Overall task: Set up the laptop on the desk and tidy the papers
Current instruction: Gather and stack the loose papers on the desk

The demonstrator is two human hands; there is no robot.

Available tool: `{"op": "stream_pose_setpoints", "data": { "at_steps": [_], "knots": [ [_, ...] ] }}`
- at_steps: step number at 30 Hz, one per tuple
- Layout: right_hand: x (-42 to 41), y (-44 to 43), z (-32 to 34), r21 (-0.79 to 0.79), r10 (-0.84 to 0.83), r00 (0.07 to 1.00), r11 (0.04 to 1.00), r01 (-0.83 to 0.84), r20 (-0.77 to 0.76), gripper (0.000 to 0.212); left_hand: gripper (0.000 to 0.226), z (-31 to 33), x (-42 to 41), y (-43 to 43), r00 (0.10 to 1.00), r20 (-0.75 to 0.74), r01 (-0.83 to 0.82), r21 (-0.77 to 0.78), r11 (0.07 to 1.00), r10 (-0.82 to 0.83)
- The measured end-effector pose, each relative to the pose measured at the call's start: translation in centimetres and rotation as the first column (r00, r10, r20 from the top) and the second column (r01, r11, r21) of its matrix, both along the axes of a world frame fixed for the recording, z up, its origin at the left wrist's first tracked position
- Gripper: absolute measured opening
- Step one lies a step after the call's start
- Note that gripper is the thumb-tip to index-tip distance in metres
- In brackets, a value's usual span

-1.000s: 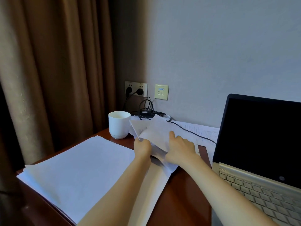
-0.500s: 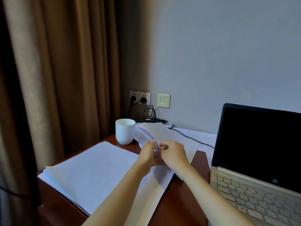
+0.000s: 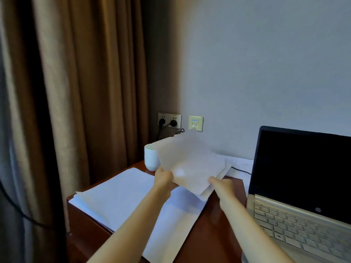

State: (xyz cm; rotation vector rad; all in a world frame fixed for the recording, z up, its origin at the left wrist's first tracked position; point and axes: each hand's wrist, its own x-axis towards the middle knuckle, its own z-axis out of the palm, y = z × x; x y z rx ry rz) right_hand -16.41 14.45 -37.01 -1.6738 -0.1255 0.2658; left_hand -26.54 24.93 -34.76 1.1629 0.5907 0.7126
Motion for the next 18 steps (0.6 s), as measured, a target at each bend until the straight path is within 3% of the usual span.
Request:
{"op": "stream_pose_setpoints", "data": {
  "at_steps": [3, 5, 9, 13, 18],
  "knots": [
    [-0.1, -0.4, 0.6, 0.232, 0.102, 0.986, 0.970, -0.069, -0.134, 0.032, 0.061, 0.5, -1.4, 0.5, 0.999, 0.044, 0.016, -0.014, 1.000, -0.016],
    [-0.9, -0.2, 1.4, 0.346, 0.187, 0.971, 0.930, -0.125, -0.152, 0.036, 0.059, 0.3, -2.3, 0.7, 0.997, 0.032, 0.064, 0.021, 0.998, -0.065],
    [-2.2, -0.3, 2.8, 0.283, 0.114, 0.993, 0.954, -0.102, -0.028, 0.056, 0.036, 0.4, -4.7, 1.1, 0.986, -0.067, 0.157, 0.126, 0.980, -0.150],
    [-2.8, -1.3, 3.4, 0.217, 0.081, 0.994, 0.972, -0.094, 0.071, 0.044, 0.023, 1.3, -6.7, 2.8, 0.998, -0.065, 0.000, 0.120, 0.993, 0.008],
    [-3.5, -1.8, 3.6, 0.226, 0.132, 0.982, 0.961, -0.160, 0.135, 0.035, 0.018, 3.5, -8.8, 4.4, 0.986, -0.057, -0.125, 0.380, 0.916, 0.159]
  ]
}}
